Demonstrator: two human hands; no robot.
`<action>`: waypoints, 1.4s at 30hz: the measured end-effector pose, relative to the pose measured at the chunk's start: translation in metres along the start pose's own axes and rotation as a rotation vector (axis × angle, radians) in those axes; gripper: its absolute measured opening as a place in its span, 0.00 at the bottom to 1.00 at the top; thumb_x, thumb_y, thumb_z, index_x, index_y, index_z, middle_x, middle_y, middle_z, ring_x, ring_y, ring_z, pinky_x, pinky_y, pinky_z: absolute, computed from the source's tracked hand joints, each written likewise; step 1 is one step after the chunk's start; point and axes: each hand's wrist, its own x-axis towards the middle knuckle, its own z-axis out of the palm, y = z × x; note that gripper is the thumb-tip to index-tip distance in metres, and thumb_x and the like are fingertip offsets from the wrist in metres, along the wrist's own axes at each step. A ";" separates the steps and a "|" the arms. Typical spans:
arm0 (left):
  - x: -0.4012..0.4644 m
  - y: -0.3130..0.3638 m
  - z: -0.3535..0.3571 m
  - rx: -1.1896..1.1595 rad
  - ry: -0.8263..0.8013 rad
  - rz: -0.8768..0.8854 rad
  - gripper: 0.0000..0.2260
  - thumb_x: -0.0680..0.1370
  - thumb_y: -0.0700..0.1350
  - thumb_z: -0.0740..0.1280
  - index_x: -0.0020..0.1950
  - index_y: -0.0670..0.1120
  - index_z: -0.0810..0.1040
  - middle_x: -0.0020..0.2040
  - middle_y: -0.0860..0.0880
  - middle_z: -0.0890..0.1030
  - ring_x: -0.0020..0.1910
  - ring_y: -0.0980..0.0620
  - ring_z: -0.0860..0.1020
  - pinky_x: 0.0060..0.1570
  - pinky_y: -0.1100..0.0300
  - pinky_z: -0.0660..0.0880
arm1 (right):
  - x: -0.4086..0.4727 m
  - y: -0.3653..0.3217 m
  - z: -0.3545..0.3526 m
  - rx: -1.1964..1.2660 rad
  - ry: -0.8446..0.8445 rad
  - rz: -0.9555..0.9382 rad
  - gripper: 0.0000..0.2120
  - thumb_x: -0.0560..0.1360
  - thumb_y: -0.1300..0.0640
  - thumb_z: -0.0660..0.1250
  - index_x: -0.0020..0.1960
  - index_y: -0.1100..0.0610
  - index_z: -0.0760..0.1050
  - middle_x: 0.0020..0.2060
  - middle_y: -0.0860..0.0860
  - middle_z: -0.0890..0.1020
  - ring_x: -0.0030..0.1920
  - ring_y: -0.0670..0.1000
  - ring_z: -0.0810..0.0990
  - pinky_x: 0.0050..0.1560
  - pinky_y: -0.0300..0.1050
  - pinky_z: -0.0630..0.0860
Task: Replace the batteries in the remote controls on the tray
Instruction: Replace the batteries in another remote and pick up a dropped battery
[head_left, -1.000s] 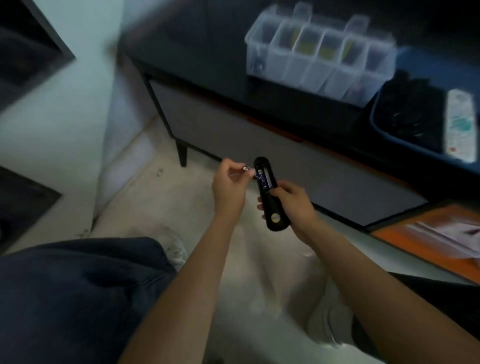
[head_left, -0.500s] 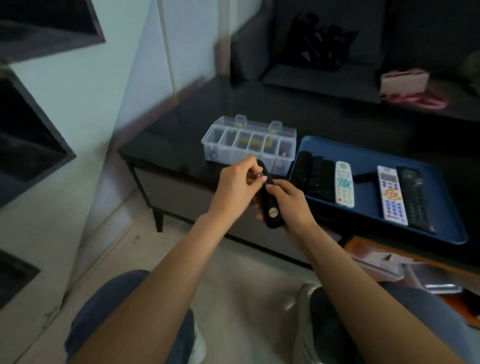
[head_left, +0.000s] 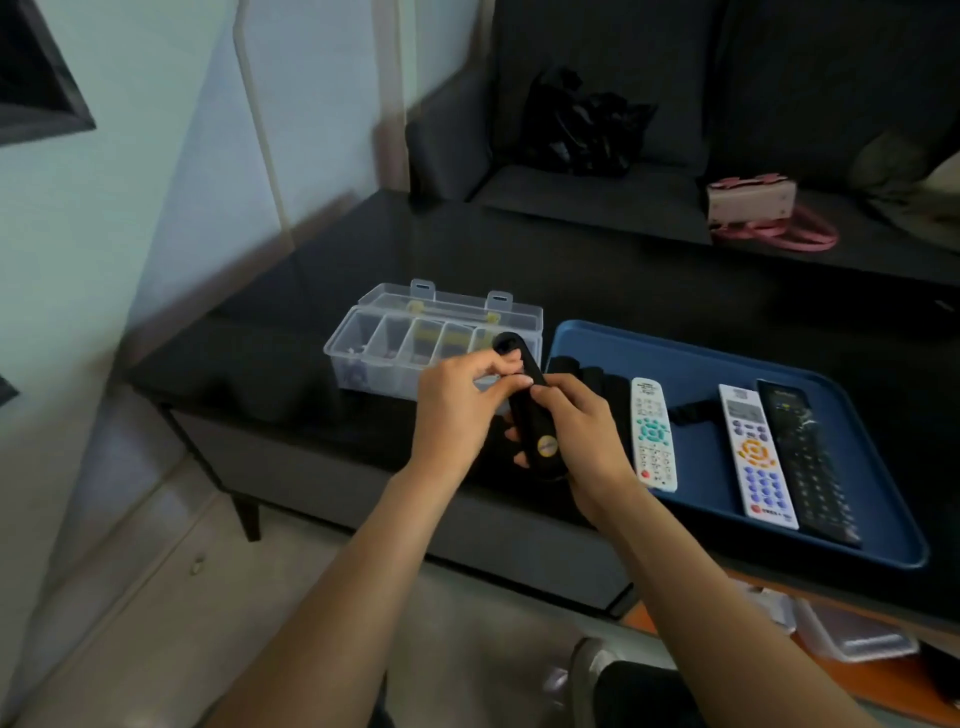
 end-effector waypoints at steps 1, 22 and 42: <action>0.002 -0.001 0.004 0.003 -0.003 0.012 0.07 0.71 0.39 0.72 0.48 0.41 0.83 0.51 0.49 0.83 0.51 0.65 0.77 0.52 0.78 0.69 | 0.003 0.000 -0.002 -0.002 0.002 0.004 0.08 0.79 0.60 0.59 0.54 0.61 0.75 0.45 0.63 0.80 0.35 0.53 0.81 0.27 0.43 0.76; 0.023 0.030 0.050 -0.536 -0.271 -0.613 0.26 0.71 0.36 0.72 0.67 0.47 0.71 0.55 0.51 0.79 0.53 0.57 0.78 0.40 0.67 0.70 | 0.001 -0.002 -0.050 0.105 0.015 -0.075 0.08 0.81 0.61 0.56 0.54 0.59 0.73 0.42 0.60 0.80 0.33 0.51 0.79 0.26 0.43 0.75; 0.051 0.023 0.164 0.293 -0.309 -0.115 0.12 0.78 0.37 0.59 0.58 0.47 0.78 0.58 0.47 0.77 0.60 0.47 0.72 0.60 0.50 0.70 | 0.018 -0.014 -0.136 0.294 0.306 0.080 0.09 0.81 0.61 0.55 0.57 0.61 0.72 0.41 0.59 0.81 0.35 0.53 0.80 0.33 0.47 0.78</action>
